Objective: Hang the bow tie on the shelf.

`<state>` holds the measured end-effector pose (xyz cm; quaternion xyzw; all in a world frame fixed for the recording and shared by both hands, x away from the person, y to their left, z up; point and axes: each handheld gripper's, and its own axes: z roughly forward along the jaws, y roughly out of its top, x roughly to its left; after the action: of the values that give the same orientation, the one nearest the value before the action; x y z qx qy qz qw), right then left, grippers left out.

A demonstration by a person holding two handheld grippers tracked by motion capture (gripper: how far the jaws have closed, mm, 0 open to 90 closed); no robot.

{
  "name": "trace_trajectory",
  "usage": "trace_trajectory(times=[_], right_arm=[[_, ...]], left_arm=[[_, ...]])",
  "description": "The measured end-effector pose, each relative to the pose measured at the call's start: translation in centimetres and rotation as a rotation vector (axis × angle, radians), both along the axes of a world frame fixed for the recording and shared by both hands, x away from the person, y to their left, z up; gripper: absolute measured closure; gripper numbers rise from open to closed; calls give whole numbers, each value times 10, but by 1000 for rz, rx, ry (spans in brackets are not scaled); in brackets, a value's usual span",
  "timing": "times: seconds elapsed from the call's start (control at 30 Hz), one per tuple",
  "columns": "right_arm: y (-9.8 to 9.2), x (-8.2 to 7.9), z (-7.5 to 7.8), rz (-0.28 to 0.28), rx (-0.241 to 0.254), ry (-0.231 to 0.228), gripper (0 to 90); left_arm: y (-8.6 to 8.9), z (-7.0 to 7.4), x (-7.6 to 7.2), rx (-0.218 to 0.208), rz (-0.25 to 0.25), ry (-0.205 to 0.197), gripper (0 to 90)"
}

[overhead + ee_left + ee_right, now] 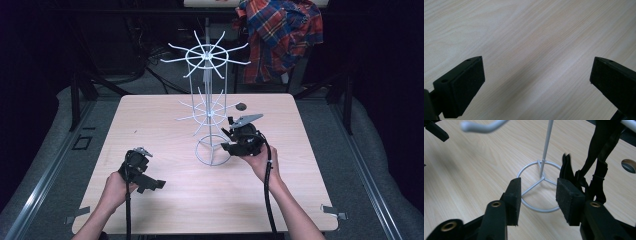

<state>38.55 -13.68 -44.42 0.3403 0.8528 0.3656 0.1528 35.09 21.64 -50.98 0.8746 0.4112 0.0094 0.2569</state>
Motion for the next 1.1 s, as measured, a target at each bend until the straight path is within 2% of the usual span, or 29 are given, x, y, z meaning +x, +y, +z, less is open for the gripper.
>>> trace_trajectory(times=[0.27, 0.47, 0.53, 0.6, 0.8, 1.0, 1.1], right_arm=[[-8, -6, 8, -10, -2, 62, 414], [-18, -10, 12, -21, 4, 71, 342], [-24, -12, 14, -28, 21, 75, 307], [-27, -13, 16, -29, 17, 92, 285], [-36, -18, 16, -44, 19, 87, 252], [-51, -27, 16, -75, -7, 90, 188], [-57, -29, 14, -84, -17, 100, 184]], left_arm=[[0, 0, 0, -13, 0, 0, 0], [0, 0, -1, -19, 1, -1, 0], [0, 1, 0, -21, -3, -2, 0], [1, 1, 0, -24, -3, -4, 0], [1, 1, -1, -31, 3, -5, 0], [2, 1, 0, -32, 0, -6, 0], [2, 1, 0, -31, -1, -4, 0]])
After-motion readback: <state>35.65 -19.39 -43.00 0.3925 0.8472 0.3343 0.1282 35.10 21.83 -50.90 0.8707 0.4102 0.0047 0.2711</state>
